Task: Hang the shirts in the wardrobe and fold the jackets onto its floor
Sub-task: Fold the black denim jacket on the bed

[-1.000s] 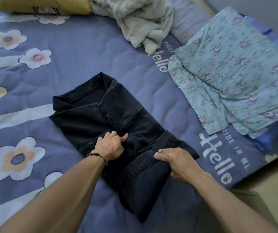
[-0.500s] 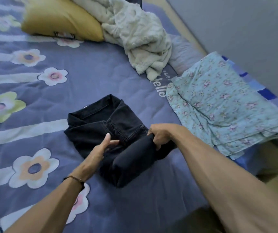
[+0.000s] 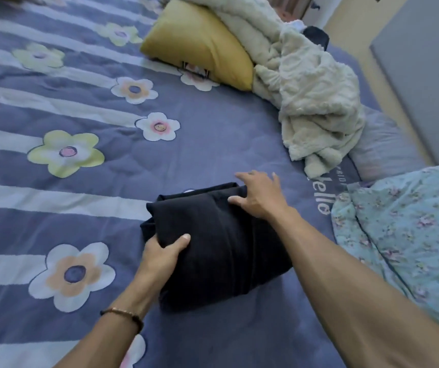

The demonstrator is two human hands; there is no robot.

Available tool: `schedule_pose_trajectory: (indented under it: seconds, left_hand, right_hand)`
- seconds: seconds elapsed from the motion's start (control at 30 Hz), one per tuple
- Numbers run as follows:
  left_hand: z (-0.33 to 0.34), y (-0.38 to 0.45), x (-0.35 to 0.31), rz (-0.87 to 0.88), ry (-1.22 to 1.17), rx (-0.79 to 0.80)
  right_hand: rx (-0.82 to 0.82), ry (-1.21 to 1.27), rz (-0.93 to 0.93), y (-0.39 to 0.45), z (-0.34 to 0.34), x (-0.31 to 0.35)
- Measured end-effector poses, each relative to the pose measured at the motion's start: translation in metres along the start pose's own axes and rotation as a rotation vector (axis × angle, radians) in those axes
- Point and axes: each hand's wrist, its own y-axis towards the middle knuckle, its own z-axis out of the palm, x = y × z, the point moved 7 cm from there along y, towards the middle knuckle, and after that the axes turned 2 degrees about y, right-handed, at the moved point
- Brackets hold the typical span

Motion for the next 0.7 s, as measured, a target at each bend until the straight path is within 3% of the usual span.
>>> schedule_pose_trajectory:
  seconds: [0.03, 0.07, 0.17, 0.2, 0.4, 0.6, 0.7]
  left_hand:
    - [-0.003, 0.011, 0.005, -0.037, -0.018, -0.054]
    - [-0.006, 0.018, 0.009, -0.073, -0.021, -0.081]
    - [-0.012, 0.026, 0.017, -0.108, 0.034, -0.185]
    - [-0.012, 0.025, 0.017, -0.101, 0.063, -0.216]
    - [-0.015, 0.025, 0.009, -0.035, 0.13, -0.304]
    - [-0.014, 0.037, 0.028, -0.14, 0.23, -0.295]
    - [-0.02, 0.016, 0.029, -0.133, 0.263, -0.352]
  right_hand:
    - [-0.09, 0.016, 0.088, 0.002, 0.005, -0.023]
    - [-0.081, 0.133, 0.202, 0.001, 0.014, -0.048]
    - [0.258, 0.782, 0.414, -0.013, 0.073, -0.083]
    - [0.309, 0.887, 0.429, -0.018, 0.086, -0.083]
    - [0.1, 0.79, 0.406, -0.009, 0.088, -0.095]
    - [0.101, 0.667, 0.437, -0.013, 0.105, -0.109]
    - [-0.009, 0.743, 0.395, -0.037, 0.096, -0.116]
